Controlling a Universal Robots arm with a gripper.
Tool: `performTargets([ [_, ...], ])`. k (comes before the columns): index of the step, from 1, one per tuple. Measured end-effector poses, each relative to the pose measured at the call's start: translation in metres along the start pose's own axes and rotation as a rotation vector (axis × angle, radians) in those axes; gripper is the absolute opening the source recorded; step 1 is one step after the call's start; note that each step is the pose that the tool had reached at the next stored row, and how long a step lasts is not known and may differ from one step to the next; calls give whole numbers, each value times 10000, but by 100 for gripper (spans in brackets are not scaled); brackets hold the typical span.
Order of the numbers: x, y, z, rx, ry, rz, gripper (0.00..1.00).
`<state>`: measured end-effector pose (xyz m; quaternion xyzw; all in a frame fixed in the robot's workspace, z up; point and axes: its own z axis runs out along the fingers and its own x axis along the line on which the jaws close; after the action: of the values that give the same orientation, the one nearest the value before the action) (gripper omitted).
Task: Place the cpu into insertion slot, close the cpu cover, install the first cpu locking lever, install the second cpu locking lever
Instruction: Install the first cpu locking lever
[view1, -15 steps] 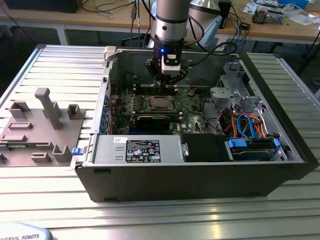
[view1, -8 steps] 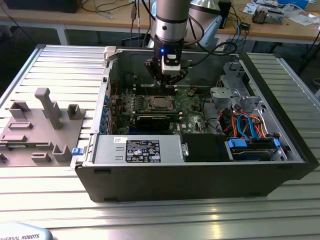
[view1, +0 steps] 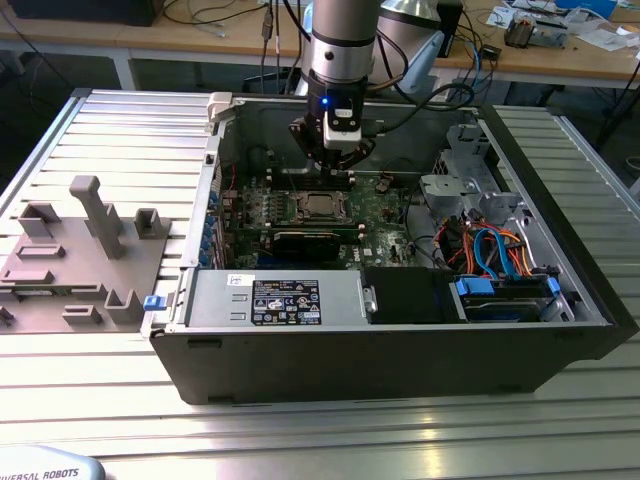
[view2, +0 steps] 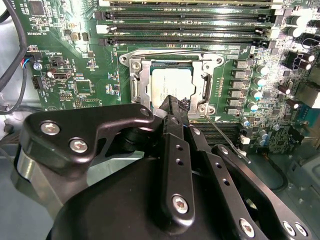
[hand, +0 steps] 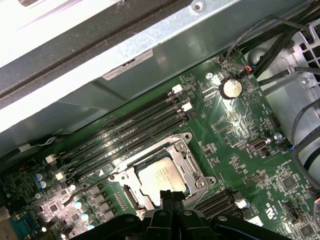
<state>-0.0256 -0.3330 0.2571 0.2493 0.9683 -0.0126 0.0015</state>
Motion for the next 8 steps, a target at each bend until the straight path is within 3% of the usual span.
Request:
performTargets([
  [8, 0, 0, 3, 13, -11, -145, 11],
])
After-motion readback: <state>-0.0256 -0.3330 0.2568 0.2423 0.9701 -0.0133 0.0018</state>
